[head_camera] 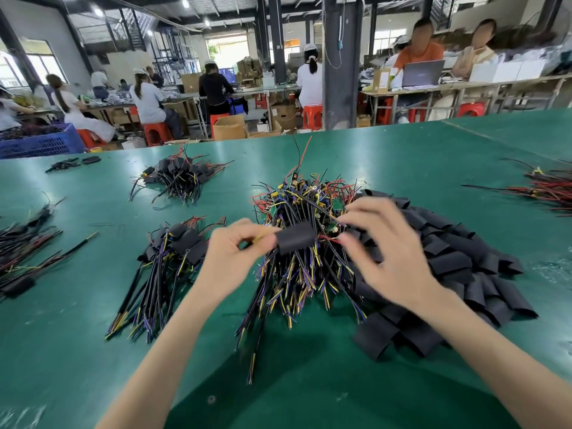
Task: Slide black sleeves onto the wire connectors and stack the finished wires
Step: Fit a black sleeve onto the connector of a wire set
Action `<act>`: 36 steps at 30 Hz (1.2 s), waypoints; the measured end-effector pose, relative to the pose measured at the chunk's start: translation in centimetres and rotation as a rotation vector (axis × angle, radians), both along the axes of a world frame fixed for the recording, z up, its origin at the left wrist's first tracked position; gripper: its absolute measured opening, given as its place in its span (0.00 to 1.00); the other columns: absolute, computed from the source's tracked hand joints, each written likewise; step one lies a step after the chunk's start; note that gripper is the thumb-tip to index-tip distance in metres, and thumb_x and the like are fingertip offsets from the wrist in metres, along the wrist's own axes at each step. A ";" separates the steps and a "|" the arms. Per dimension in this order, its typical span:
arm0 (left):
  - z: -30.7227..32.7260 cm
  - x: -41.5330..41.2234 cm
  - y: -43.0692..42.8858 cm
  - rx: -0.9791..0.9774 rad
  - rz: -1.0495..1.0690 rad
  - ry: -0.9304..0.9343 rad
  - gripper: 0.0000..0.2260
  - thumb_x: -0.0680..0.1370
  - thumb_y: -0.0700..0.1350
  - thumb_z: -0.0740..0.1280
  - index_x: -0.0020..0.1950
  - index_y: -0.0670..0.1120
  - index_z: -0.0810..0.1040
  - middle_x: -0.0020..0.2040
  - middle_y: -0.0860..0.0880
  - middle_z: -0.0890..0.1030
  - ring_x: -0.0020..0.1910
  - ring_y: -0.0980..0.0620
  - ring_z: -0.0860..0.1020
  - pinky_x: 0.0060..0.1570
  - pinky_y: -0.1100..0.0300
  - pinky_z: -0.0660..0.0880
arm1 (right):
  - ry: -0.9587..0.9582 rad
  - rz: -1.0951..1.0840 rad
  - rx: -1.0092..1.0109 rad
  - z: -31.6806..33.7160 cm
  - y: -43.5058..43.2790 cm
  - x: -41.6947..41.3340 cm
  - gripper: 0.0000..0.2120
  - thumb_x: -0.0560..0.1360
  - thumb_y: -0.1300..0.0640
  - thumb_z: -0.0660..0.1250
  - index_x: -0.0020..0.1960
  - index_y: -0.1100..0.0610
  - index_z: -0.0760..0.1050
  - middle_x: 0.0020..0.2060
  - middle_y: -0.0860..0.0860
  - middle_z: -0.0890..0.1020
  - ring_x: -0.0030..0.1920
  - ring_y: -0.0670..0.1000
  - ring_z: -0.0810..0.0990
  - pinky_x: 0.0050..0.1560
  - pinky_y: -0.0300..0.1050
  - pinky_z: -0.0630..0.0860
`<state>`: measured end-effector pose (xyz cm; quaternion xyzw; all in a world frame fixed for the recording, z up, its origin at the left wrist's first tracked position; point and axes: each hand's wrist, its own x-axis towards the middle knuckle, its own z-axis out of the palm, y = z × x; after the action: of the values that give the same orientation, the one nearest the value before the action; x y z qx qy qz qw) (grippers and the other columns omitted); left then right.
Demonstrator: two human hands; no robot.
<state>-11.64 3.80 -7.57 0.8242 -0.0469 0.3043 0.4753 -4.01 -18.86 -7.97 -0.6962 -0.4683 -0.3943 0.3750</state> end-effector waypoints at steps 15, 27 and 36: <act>-1.6 -1.4 9.5 0.080 1.078 0.412 0.10 0.76 0.40 0.62 0.53 0.38 0.79 0.51 0.33 0.79 0.54 0.33 0.75 0.53 0.47 0.71 | 0.767 -0.351 -0.710 -2.3 -3.3 6.5 0.17 0.70 0.54 0.73 0.56 0.55 0.72 0.46 0.49 0.71 0.49 0.50 0.71 0.50 0.42 0.67; 3.7 5.8 -0.4 0.140 0.565 0.233 0.12 0.77 0.45 0.61 0.58 0.50 0.79 0.58 0.50 0.80 0.60 0.46 0.75 0.64 0.49 0.68 | 0.637 -0.349 -0.307 -2.0 -3.3 6.5 0.08 0.72 0.56 0.70 0.51 0.52 0.79 0.45 0.50 0.68 0.46 0.52 0.73 0.53 0.43 0.68; 4.9 13.9 -2.2 0.364 0.506 0.454 0.09 0.75 0.49 0.66 0.35 0.50 0.72 0.36 0.50 0.75 0.42 0.46 0.73 0.49 0.54 0.56 | 0.613 -0.368 -0.193 -1.2 -3.3 6.2 0.09 0.75 0.52 0.67 0.50 0.56 0.74 0.50 0.52 0.79 0.52 0.55 0.76 0.54 0.50 0.71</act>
<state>2.29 1.64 -2.70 0.9271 0.2109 0.2083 0.2294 2.16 -22.14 -9.18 -0.8866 -0.2362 -0.1825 0.3534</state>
